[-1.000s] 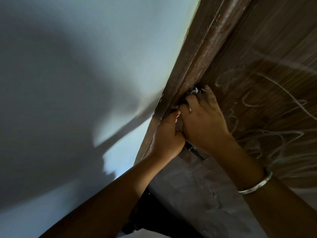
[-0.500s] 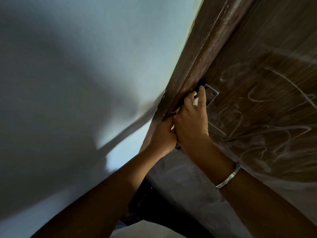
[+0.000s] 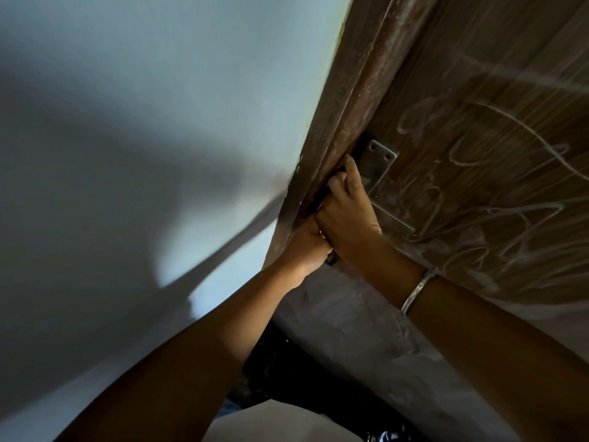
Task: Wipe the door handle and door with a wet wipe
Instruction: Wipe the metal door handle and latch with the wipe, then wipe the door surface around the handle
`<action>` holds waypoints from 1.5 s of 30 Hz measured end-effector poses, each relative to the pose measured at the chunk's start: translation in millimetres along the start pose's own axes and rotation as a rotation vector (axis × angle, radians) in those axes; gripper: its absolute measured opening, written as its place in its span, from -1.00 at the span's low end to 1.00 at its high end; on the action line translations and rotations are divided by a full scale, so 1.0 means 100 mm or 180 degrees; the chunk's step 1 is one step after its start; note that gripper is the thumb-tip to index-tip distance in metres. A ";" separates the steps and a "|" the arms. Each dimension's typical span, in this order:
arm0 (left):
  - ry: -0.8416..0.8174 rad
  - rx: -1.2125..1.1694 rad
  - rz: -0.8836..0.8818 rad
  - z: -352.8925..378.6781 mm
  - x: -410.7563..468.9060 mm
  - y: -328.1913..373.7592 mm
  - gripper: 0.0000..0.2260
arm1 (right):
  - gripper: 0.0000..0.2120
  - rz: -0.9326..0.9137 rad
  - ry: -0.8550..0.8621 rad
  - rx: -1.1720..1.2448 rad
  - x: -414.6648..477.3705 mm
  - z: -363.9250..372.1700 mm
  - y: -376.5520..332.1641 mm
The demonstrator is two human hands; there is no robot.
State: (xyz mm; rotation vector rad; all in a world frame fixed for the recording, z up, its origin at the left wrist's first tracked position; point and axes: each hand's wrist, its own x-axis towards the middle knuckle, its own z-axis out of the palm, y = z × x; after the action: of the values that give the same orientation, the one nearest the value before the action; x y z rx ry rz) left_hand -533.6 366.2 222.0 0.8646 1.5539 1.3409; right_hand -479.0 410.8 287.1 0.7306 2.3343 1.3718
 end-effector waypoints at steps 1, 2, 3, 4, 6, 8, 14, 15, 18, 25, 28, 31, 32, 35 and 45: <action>-0.0009 0.0069 -0.0039 0.00 -0.01 -0.01 -0.73 | -0.78 -0.0083 -0.0037 0.0036 -0.01 0.02 -0.01; -0.0032 0.0106 -0.0050 0.01 -0.03 -0.02 -0.72 | -0.79 -0.0177 -0.0033 0.0086 -0.01 0.05 -0.02; -0.0070 0.0079 -0.0021 0.01 -0.06 -0.02 -0.70 | -0.80 -0.0201 0.0033 0.0130 -0.03 0.06 -0.03; -0.0101 0.0021 0.0047 0.01 -0.08 -0.01 -0.67 | -0.84 -0.0123 0.0187 0.0160 -0.04 0.07 -0.03; -0.0094 -0.0118 0.0245 0.00 -0.10 0.06 -0.60 | -0.89 0.0127 0.0674 0.0305 -0.02 0.06 0.04; -0.0132 -0.0359 0.0396 0.00 -0.11 0.18 -0.49 | -0.82 0.0370 0.1137 0.0538 0.01 0.06 0.16; -0.0184 -0.0438 0.0716 0.00 -0.12 0.34 -0.35 | -0.83 0.0796 0.1490 0.1228 0.05 0.09 0.31; -0.0220 -0.0447 0.0734 -0.02 -0.12 0.35 -0.35 | -0.83 0.0887 0.1435 0.1324 0.05 0.09 0.30; -0.0370 -0.0499 0.0732 -0.05 -0.12 0.39 -0.35 | -0.85 0.1091 0.1244 0.1560 0.04 0.08 0.31; -0.0478 -0.0669 0.1056 -0.01 -0.15 0.54 -0.27 | -0.88 0.1306 0.1342 0.1678 0.01 0.10 0.49; -0.0618 -0.0620 0.1219 0.01 -0.13 0.63 -0.25 | -0.82 0.1282 0.1482 0.1656 -0.05 0.10 0.57; -0.0655 -0.0476 0.1481 0.02 -0.14 0.72 -0.21 | -0.81 0.1409 0.1766 0.1671 -0.11 0.10 0.65; -0.0658 -0.0436 0.1534 0.02 -0.13 0.76 -0.20 | -0.77 0.1478 0.1812 0.1722 -0.12 0.09 0.70; -0.0564 -0.0395 0.1607 0.03 -0.11 0.93 -0.19 | -0.66 0.1806 0.1870 0.1772 -0.11 0.06 0.85; 0.0120 0.0138 0.1847 0.06 -0.12 1.13 -0.34 | -0.67 0.2269 0.3136 0.2474 -0.19 0.12 0.93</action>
State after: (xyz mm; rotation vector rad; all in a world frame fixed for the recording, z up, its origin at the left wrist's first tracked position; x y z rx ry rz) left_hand -527.7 377.1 335.2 1.3948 1.4156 1.7346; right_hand -432.9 445.3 363.6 1.4521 3.7370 1.1541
